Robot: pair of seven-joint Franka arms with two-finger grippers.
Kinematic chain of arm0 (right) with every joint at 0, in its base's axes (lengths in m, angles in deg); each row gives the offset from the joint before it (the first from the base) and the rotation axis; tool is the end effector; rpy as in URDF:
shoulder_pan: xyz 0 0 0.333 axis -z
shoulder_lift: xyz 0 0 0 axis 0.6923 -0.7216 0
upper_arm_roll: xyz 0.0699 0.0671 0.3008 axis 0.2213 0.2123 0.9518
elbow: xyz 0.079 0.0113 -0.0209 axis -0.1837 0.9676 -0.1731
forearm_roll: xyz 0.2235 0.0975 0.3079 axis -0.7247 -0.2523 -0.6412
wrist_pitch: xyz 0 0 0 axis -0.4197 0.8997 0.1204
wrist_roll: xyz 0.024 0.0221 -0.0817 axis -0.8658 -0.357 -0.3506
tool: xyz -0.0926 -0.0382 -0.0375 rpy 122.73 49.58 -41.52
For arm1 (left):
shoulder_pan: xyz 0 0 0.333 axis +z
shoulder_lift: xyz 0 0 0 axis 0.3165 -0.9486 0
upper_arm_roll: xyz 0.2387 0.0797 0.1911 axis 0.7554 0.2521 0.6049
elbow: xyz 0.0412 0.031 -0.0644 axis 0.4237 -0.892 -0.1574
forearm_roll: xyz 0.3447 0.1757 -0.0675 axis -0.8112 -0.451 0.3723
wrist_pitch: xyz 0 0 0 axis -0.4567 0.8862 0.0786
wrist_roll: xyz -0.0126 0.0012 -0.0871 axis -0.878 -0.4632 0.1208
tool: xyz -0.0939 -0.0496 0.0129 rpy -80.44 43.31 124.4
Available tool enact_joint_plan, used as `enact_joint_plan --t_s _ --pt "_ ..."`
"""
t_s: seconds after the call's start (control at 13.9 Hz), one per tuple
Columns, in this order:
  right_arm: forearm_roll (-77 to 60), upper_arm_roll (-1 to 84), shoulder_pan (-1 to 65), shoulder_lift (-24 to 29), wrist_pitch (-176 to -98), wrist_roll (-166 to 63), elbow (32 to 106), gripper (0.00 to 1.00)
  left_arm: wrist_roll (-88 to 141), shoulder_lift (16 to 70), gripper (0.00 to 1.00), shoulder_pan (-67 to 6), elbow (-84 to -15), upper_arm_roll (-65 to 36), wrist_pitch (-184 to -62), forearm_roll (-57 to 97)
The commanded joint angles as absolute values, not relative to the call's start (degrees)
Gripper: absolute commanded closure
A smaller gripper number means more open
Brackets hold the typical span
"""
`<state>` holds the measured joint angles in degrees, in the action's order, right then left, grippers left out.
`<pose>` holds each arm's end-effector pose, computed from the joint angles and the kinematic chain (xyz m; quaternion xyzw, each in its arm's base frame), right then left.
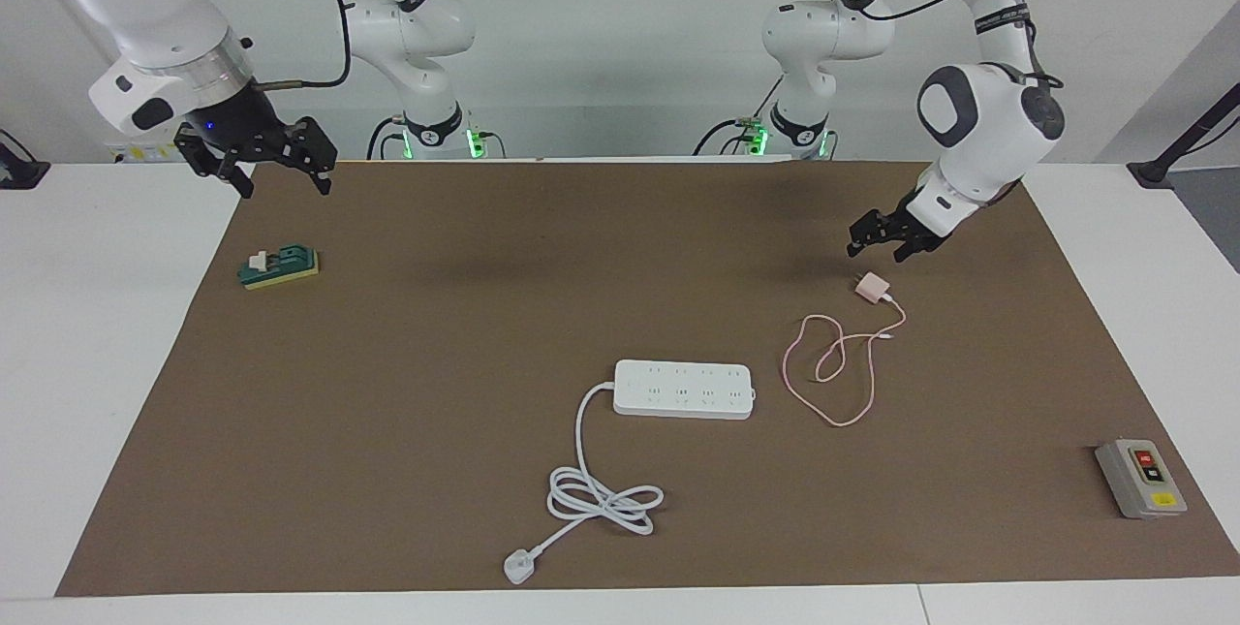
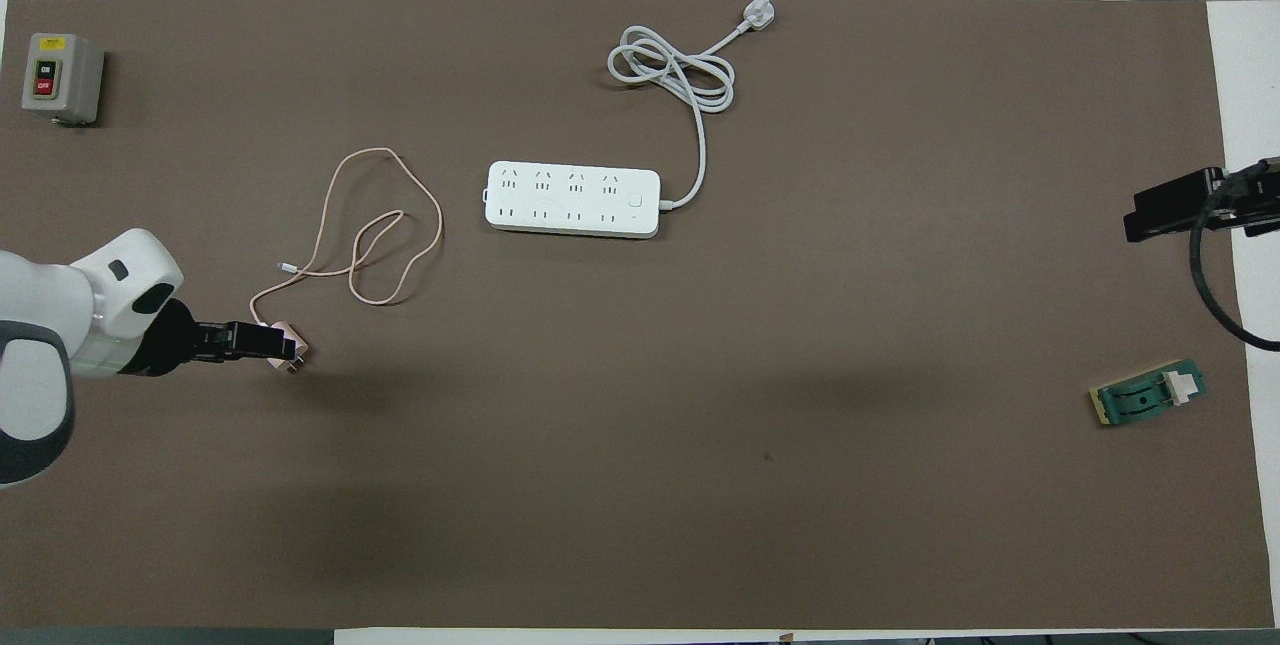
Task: Unplug charger and place it aside
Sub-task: 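Lower the charger onto the table and open the left gripper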
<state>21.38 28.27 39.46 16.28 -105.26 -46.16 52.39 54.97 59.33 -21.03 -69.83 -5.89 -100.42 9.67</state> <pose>0.5553 -0.0147 0.6285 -0.9996 -0.0126 0.0237 0.0055 0.4862 0.0106 0.3987 0.9905 -0.0275 -0.0512 0.1244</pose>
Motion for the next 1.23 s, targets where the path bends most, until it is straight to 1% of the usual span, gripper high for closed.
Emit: enact_joint_plan --t_s 0.0,0.07,0.22,0.36,0.5,0.87,1.01,1.08,1.15 --pt "21.45 29.36 39.59 14.53 -106.04 -46.26 51.47 0.00 56.17 60.51 0.00 -18.81 -65.86 -6.04 -94.12 9.95" --pt "21.97 29.45 39.42 14.60 -105.95 -46.26 51.56 0.00 55.47 60.95 0.00 -18.72 -65.16 -6.04 -93.06 9.86" --pt "22.50 30.94 38.02 13.90 -105.07 -46.26 51.47 0.00 52.93 62.09 0.00 -17.41 -61.57 -6.04 -89.65 8.99" --pt "22.50 31.20 37.84 14.34 -105.07 -46.26 51.47 0.00 49.24 61.57 0.00 -16.52 -54.72 -6.22 -83.42 6.26" --pt "22.41 30.85 37.75 14.60 -104.99 -48.09 51.47 0.00 44.50 61.04 0.00 -16.52 -49.00 -6.22 -80.41 5.12" --pt "22.33 31.12 37.04 17.59 -101.74 -48.45 53.49 0.00 33.24 59.90 0.00 -17.31 -40.11 -6.39 -78.64 -0.15" --pt "22.50 31.20 37.13 16.63 -104.10 -48.54 53.05 0.00 32.44 59.38 0.00 -16.70 -38.79 -6.48 -81.35 -0.69" --pt "22.41 30.94 37.57 15.15 -103.85 -48.54 52.88 0.00 32.44 57.89 0.00 -16.61 -37.04 -6.39 -81.62 -0.78" --pt "22.33 30.51 37.92 14.78 -103.76 -48.63 52.88 0.00 32.52 56.48 0.00 -16.61 -35.11 -6.31 -80.84 -1.12"
